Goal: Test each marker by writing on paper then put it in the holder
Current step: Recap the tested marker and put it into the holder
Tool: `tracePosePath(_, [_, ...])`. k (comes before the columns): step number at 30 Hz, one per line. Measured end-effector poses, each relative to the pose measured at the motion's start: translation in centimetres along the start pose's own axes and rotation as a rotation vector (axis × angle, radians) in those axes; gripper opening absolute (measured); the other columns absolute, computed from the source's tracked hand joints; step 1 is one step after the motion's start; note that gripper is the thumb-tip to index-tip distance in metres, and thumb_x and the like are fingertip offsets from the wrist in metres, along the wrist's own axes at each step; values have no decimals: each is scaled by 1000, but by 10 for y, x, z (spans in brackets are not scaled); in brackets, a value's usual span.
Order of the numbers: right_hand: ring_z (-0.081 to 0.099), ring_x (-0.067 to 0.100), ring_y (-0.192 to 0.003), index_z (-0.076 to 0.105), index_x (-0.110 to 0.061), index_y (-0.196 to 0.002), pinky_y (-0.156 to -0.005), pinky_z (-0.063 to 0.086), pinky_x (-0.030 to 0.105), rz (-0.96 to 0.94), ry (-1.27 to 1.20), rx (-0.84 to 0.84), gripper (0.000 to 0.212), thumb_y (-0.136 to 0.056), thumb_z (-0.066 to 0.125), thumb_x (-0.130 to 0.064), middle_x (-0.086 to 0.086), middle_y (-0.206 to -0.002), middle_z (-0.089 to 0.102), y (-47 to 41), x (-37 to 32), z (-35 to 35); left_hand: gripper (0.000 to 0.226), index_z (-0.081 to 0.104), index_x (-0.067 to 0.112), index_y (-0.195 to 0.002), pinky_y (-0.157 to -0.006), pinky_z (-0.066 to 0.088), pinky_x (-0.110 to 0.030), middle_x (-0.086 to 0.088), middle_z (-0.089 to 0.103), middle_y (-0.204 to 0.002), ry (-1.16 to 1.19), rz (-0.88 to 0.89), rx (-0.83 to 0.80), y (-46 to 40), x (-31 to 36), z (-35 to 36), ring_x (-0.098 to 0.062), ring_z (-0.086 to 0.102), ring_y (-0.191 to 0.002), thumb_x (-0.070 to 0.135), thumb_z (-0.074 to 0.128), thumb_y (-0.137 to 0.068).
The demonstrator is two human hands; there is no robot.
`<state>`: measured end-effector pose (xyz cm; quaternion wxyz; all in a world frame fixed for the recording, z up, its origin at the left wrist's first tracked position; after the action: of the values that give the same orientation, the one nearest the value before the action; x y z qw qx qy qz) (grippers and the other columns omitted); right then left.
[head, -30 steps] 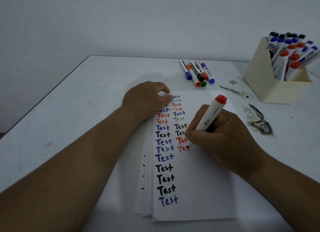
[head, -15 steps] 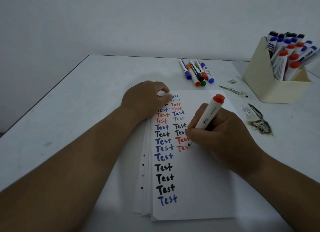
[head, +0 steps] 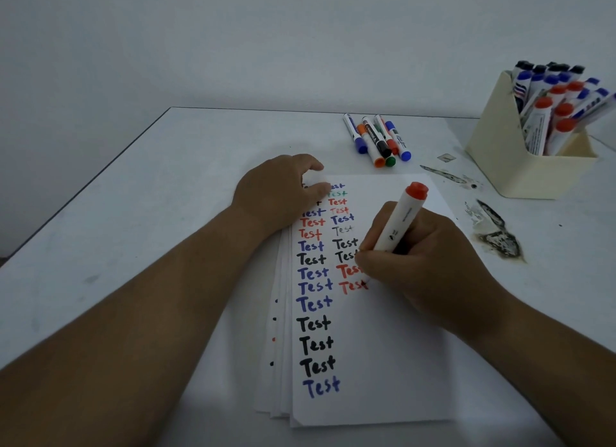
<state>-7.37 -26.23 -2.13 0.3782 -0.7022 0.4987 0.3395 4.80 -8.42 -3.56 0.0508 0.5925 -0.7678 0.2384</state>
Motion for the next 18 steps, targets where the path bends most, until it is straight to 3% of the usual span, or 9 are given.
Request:
tracePosePath(3, [67,17,-71,64,-15,-75,-67,60,29,-15,-47,36,13,-81,74,-8,1,-70,66,0,-1,-2,45,46,30,-141,-65,41,-19,12,56,-90,95,18,47,3,5,-3,-8,57,-80,38,55,-98])
tracePosePath(7, [56,12,-56,68,-8,-82,-55,50,20,63,-351,131,6,-85,73,-7,1,-63,63,-6,8,-12,46,37,28,-146,-78,46,-20,10,60,-100,265,57,62,8,18,-7,-7,56,-92,15,41,-102])
tracePosePath(10, [65,18,-65,69,-9,-88,-61,57,25,88,-521,206,5,-85,73,-7,8,-73,69,-11,12,-22,50,30,31,-150,-85,48,-21,11,63,-107,249,111,52,12,33,-8,-7,57,-97,19,46,-104])
tracePosePath(14, [74,26,-84,72,-17,-86,-74,62,34,8,-485,275,14,-83,75,-4,4,-88,74,-13,10,-34,65,26,35,-153,-96,44,-20,15,67,-122,299,161,-53,19,51,-8,-5,59,-110,21,59,-100])
tracePosePath(16, [74,27,-90,73,-21,-88,-79,61,35,-11,-477,285,21,-83,74,-1,0,-93,75,-14,10,-38,73,21,36,-154,-92,38,-12,20,65,-123,297,173,-100,22,59,-8,1,57,-106,20,64,-97])
tracePosePath(18, [75,29,-91,72,-17,-93,-80,61,35,8,-566,272,21,-85,70,2,5,-94,75,-15,14,-40,78,18,38,-155,-87,36,-9,32,57,-109,277,172,-128,24,65,-7,10,53,-92,22,66,-95])
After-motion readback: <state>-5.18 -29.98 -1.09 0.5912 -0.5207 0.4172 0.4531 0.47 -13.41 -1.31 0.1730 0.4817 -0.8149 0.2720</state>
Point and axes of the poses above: each hand's wrist, its own y-axis away from the middle knuckle, its own z-axis out of the palm, x = y × z, the point moved 6 cm from there along -y, towards the middle knuckle
